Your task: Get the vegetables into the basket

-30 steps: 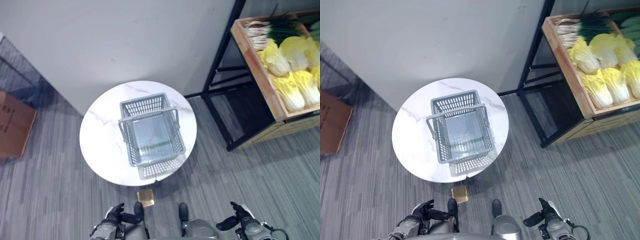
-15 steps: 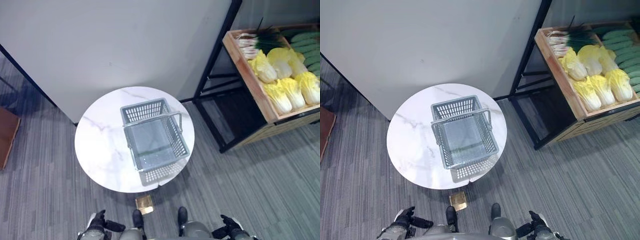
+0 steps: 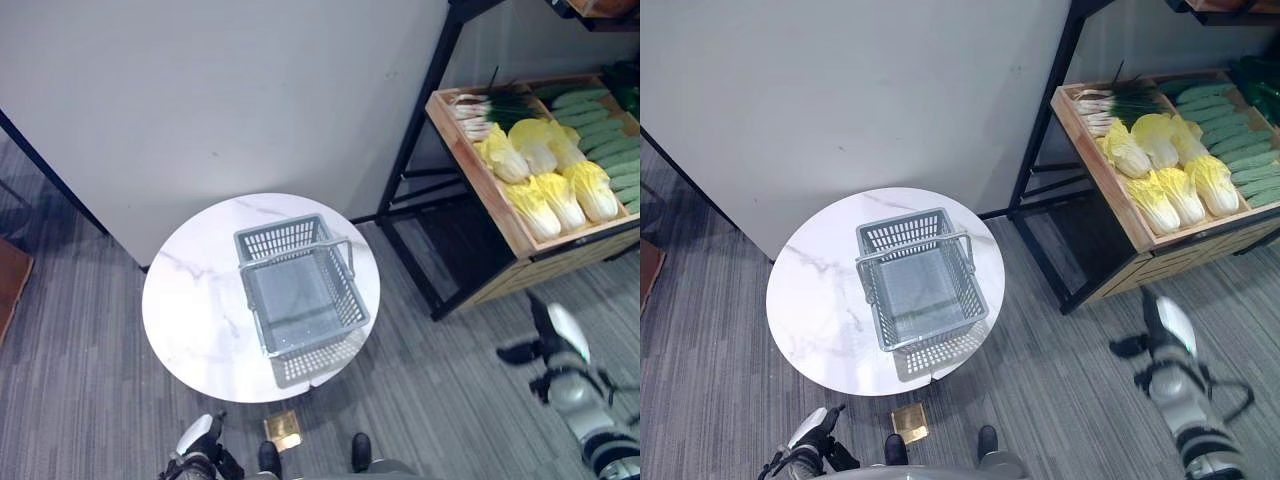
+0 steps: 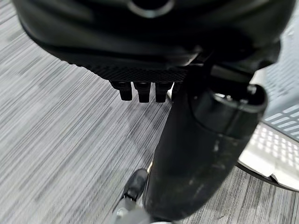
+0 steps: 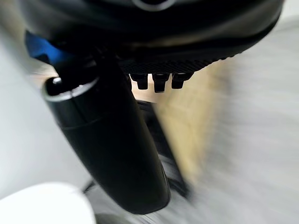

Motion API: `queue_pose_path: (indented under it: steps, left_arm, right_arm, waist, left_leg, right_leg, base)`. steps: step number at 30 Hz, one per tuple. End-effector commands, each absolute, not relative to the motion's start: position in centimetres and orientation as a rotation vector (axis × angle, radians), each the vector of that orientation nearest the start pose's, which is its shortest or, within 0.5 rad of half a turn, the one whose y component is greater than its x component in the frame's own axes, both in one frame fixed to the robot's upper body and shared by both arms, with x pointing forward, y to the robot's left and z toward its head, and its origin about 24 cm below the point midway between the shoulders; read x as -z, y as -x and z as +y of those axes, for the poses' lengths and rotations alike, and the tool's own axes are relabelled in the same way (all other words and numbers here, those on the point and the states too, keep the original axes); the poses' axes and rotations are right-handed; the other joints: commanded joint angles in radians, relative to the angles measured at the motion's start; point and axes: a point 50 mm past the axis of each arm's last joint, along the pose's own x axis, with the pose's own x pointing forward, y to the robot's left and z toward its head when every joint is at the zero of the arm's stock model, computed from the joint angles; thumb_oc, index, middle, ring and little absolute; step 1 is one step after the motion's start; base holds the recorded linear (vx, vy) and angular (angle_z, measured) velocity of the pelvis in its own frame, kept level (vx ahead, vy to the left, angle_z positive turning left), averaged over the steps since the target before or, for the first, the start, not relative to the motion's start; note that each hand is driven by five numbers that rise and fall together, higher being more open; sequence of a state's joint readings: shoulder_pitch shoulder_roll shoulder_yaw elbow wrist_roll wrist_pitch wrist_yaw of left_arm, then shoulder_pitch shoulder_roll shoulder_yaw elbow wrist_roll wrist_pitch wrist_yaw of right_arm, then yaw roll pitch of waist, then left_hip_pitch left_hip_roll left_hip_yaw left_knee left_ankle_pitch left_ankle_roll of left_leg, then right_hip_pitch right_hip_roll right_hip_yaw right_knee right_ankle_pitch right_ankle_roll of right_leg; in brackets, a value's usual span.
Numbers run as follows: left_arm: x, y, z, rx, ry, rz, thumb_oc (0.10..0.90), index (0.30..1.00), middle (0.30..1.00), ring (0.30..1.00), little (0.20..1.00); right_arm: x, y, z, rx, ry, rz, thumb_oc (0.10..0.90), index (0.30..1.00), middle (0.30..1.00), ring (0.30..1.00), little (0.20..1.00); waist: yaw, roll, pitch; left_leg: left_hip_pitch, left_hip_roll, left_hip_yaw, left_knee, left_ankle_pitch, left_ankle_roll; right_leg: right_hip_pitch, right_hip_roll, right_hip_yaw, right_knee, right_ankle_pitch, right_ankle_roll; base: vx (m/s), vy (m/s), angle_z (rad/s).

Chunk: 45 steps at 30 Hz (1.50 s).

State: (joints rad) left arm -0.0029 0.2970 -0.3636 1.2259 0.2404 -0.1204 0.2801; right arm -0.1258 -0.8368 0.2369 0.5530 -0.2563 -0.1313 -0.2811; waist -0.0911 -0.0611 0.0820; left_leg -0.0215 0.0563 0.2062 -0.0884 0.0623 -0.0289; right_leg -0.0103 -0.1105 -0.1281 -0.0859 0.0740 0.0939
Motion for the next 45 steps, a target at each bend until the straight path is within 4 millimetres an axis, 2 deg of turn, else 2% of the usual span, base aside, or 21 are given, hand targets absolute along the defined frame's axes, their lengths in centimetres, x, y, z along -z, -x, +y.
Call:
queue_pose_path:
  steps: [1, 3, 4, 5, 7, 8, 9, 11, 13, 14, 15, 18, 21, 24, 27, 38, 39, 40, 41, 42, 45]
  left_arm:
    - [14.6, -11.3, 25.5, 0.045, -0.807, 0.998, 0.9, 1.0, 1.0, 1.0, 1.0]
    - [14.6, -11.3, 25.5, 0.039, -0.776, 1.009, 0.9, 1.0, 1.0, 1.0, 1.0]
    - [14.7, -11.2, 25.5, 0.034, -0.754, 1.02, 0.9, 1.0, 1.0, 1.0, 1.0]
    - [14.7, -11.2, 25.6, 0.028, -0.753, 1.019, 0.9, 1.0, 1.0, 1.0, 1.0]
    - [14.6, -11.2, 25.7, 0.022, -0.739, 1.023, 0.9, 1.0, 1.0, 1.0, 1.0]
    - [14.6, -11.2, 25.7, 0.025, -0.74, 1.026, 0.9, 1.0, 1.0, 1.0, 1.0]
    - [14.6, -11.3, 25.6, 0.025, -0.738, 1.023, 0.9, 1.0, 1.0, 1.0, 1.0]
    - [14.7, -11.3, 25.4, 0.019, -0.725, 1.027, 0.9, 1.0, 1.0, 1.0, 1.0]
    - [14.7, -11.3, 25.4, 0.017, -0.723, 1.027, 0.9, 1.0, 1.0, 1.0, 1.0]
    - [14.8, -11.3, 25.3, 0.01, -0.707, 1.028, 0.9, 1.0, 1.0, 1.0, 1.0]
    - [14.6, -11.6, 25.3, -0.012, -0.686, 1.017, 0.9, 1.0, 1.0, 1.0, 1.0]
    - [14.6, -11.8, 25.3, -0.018, -0.677, 1.009, 0.9, 1.0, 1.0, 1.0, 1.0]
    - [14.3, -12.5, 25.4, -0.044, -0.656, 0.985, 0.9, 1.0, 1.0, 1.0, 1.0]
    - [14.2, -12.6, 25.4, -0.044, -0.655, 0.982, 0.9, 1.0, 1.0, 1.0, 1.0]
    - [14.2, -13.0, 25.2, -0.038, -0.651, 0.968, 0.9, 1.0, 1.0, 1.0, 1.0]
    - [13.8, -14.3, 25.0, -0.027, -0.665, 0.927, 0.9, 1.0, 1.0, 1.0, 1.0]
    - [13.7, -14.4, 24.9, -0.028, -0.667, 0.924, 0.9, 1.0, 1.0, 1.0, 1.0]
    - [13.7, -14.4, 24.9, -0.03, -0.67, 0.924, 0.9, 1.0, 1.0, 1.0, 1.0]
    - [13.7, -14.4, 24.9, -0.03, -0.67, 0.924, 0.9, 1.0, 1.0, 1.0, 1.0]
    - [13.8, -14.4, 24.8, -0.027, -0.671, 0.923, 0.9, 1.0, 1.0, 1.0, 1.0]
    - [13.8, -14.6, 24.4, -0.009, -0.676, 0.913, 0.9, 1.0, 1.0, 1.0, 1.0]
  right_arm:
    - [-10.4, -29.7, -30.3, 0.116, 1.286, -0.136, 0.9, 1.0, 1.0, 1.0, 1.0]
    - [-12.7, -31.1, -27.5, 0.008, 1.328, -0.262, 0.9, 1.0, 1.0, 1.0, 1.0]
    - [-14.1, -31.9, -25.0, -0.076, 1.325, -0.36, 0.9, 1.0, 1.0, 1.0, 1.0]
    - [-14.4, -32.2, -24.7, -0.089, 1.336, -0.368, 0.9, 1.0, 1.0, 1.0, 1.0]
    - [-15.6, -32.7, -22.5, -0.153, 1.319, -0.449, 0.9, 1.0, 1.0, 1.0, 1.0]
    - [-16.4, -33.2, -20.5, -0.212, 1.31, -0.509, 0.9, 1.0, 1.0, 1.0, 1.0]
    - [-16.6, -33.6, -20.1, -0.218, 1.312, -0.512, 0.9, 1.0, 1.0, 1.0, 1.0]
    - [-17.4, -34.2, -18.2, -0.264, 1.306, -0.56, 0.9, 1.0, 1.0, 1.0, 1.0]
    - [-17.4, -34.3, -18.1, -0.266, 1.307, -0.562, 0.9, 1.0, 1.0, 1.0, 1.0]
    - [-18.0, -35.0, -16.2, -0.305, 1.302, -0.588, 0.9, 1.0, 1.0, 1.0, 1.0]
    - [-18.6, -35.6, -15.4, -0.308, 1.304, -0.6, 0.9, 1.0, 1.0, 1.0, 1.0]
    - [-19.0, -36.0, -15.0, -0.303, 1.304, -0.605, 0.9, 1.0, 1.0, 1.0, 1.0]
    - [-19.3, -37.2, -14.5, -0.278, 1.272, -0.567, 0.9, 1.0, 1.0, 1.0, 1.0]
    - [-19.2, -37.4, -14.5, -0.269, 1.268, -0.552, 0.9, 1.0, 1.0, 1.0, 1.0]
    - [-19.1, -38.7, -15.0, -0.214, 1.297, -0.494, 0.9, 1.0, 1.0, 1.0, 1.0]
    - [-19.2, -40.2, -15.8, -0.121, 1.335, -0.42, 0.9, 1.0, 1.0, 1.0, 1.0]
    - [-19.0, -40.5, -16.0, -0.1, 1.335, -0.397, 0.839, 0.915, 0.915, 0.915, 0.915]
    - [-18.8, -40.6, -16.1, -0.094, 1.336, -0.384, 0.61, 0.594, 0.594, 0.594, 0.594]
    - [-18.8, -40.6, -16.1, -0.094, 1.336, -0.384, 0.475, 0.404, 0.404, 0.404, 0.404]
    - [-18.4, -40.7, -16.3, -0.086, 1.338, -0.36, 0.4, 0.3, 0.3, 0.3, 0.3]
    - [-17.8, -41.0, -16.8, -0.065, 1.344, -0.315, 0.4, 0.3, 0.3, 0.3, 0.3]
  waist:
    - [0.046, -0.043, 0.02]
    - [0.067, -0.048, 0.018]
    - [0.076, -0.046, 0.022]
    - [0.077, -0.047, 0.022]
    - [0.091, -0.047, 0.025]
    - [0.101, -0.048, 0.028]
    - [0.1, -0.046, 0.031]
    - [0.113, -0.047, 0.038]
    - [0.111, -0.047, 0.039]
    - [0.131, -0.05, 0.048]
    - [0.134, -0.047, 0.059]
    - [0.138, -0.047, 0.065]
    - [0.157, -0.047, 0.084]
    - [0.159, -0.046, 0.086]
    - [0.177, -0.042, 0.098]
    - [0.201, -0.032, 0.131]
    - [0.206, -0.03, 0.138]
    - [0.207, -0.028, 0.138]
    - [0.207, -0.028, 0.138]
    - [0.211, -0.028, 0.139]
    - [0.215, -0.025, 0.14]
  left_leg:
    - [0.022, 0.044, 0.003, 0.001, -0.023, -0.045]
    - [0.017, 0.046, -0.005, 0.001, -0.02, -0.047]
    - [0.02, 0.048, -0.01, 0.001, -0.021, -0.049]
    - [0.013, 0.047, -0.014, 0.001, -0.017, -0.049]
    - [0.006, 0.049, -0.02, 0.001, -0.012, -0.052]
    - [0.001, 0.05, -0.026, 0.001, -0.009, -0.053]
    - [-0.002, 0.051, -0.029, 0.001, -0.007, -0.054]
    - [-0.01, 0.053, -0.036, 0.001, -0.003, -0.056]
    - [-0.01, 0.054, -0.036, 0.001, -0.003, -0.056]
    - [-0.019, 0.056, -0.043, 0.001, 0.004, -0.058]
    - [-0.029, 0.058, -0.051, 0.001, 0.01, -0.06]
    - [-0.036, 0.059, -0.056, 0.001, 0.014, -0.061]
    - [-0.059, 0.065, -0.073, 0.001, 0.027, -0.065]
    - [-0.063, 0.065, -0.076, 0.001, 0.028, -0.065]
    - [-0.08, 0.071, -0.083, 0.002, 0.037, -0.069]
    - [-0.125, 0.074, -0.106, 0.007, 0.054, -0.072]
    - [-0.133, 0.075, -0.108, 0.006, 0.056, -0.073]
    - [-0.134, 0.075, -0.11, 0.006, 0.058, -0.074]
    - [-0.135, 0.075, -0.11, 0.006, 0.058, -0.074]
    - [-0.137, 0.076, -0.112, 0.006, 0.059, -0.074]
    - [-0.142, 0.075, -0.114, 0.005, 0.06, -0.075]
  right_leg:
    - [-0.027, -0.111, -0.006, 0.021, 0.074, 0.12]
    - [-0.022, -0.112, -0.017, 0.018, 0.074, 0.119]
    - [-0.013, -0.111, -0.024, 0.016, 0.07, 0.118]
    - [-0.017, -0.111, -0.028, 0.017, 0.071, 0.117]
    - [-0.018, -0.111, -0.035, 0.018, 0.068, 0.116]
    - [-0.019, -0.111, -0.038, 0.019, 0.067, 0.114]
    - [-0.019, -0.11, -0.041, 0.02, 0.065, 0.113]
    - [-0.019, -0.109, -0.049, 0.019, 0.063, 0.111]
    - [-0.019, -0.109, -0.05, 0.02, 0.063, 0.11]
    - [-0.021, -0.107, -0.057, 0.021, 0.062, 0.108]
    - [-0.025, -0.105, -0.062, 0.023, 0.06, 0.105]
    - [-0.029, -0.105, -0.065, 0.025, 0.06, 0.104]
    - [-0.041, -0.098, -0.074, 0.027, 0.055, 0.098]
    - [-0.043, -0.098, -0.075, 0.027, 0.054, 0.097]
    - [-0.055, -0.092, -0.078, 0.026, 0.054, 0.092]
    - [-0.086, -0.083, -0.083, 0.02, 0.058, 0.088]
    - [-0.094, -0.08, -0.083, 0.019, 0.061, 0.087]
    - [-0.096, -0.078, -0.084, 0.018, 0.061, 0.086]
    - [-0.097, -0.078, -0.084, 0.018, 0.061, 0.086]
    - [-0.097, -0.078, -0.084, 0.017, 0.061, 0.085]
    - [-0.102, -0.076, -0.084, 0.016, 0.06, 0.085]
  base:
    - [-0.01, -0.015, 0.06]
    - [0.0, -0.022, 0.05]
    - [0.0, -0.016, 0.07]
    - [0.0, -0.02, 0.08]
    - [-0.02, -0.02, 0.2]
    - [-0.02, -0.015, 0.21]
    - [-0.02, -0.023, 0.16]
    - [-0.01, -0.017, 0.18]
    - [-0.01, -0.009, 0.23]
    - [-0.03, -0.028, 0.14]
    - [-0.03, -0.028, 0.03]
    - [-0.03, -0.017, 0.09]
    - [-0.03, -0.038, 0.16]
    - [-0.01, -0.017, 0.07]
    - [-0.01, -0.008, 0.01]
    - [-0.01, -0.007, 0.01]
    - [0.0, 0.0, 0.0]
    - [0.0, 0.0, 0.0]
    - [0.0, 0.0, 0.0]
    - [0.01, -0.009, 0.03]
    - [0.0, 0.0, 0.0]
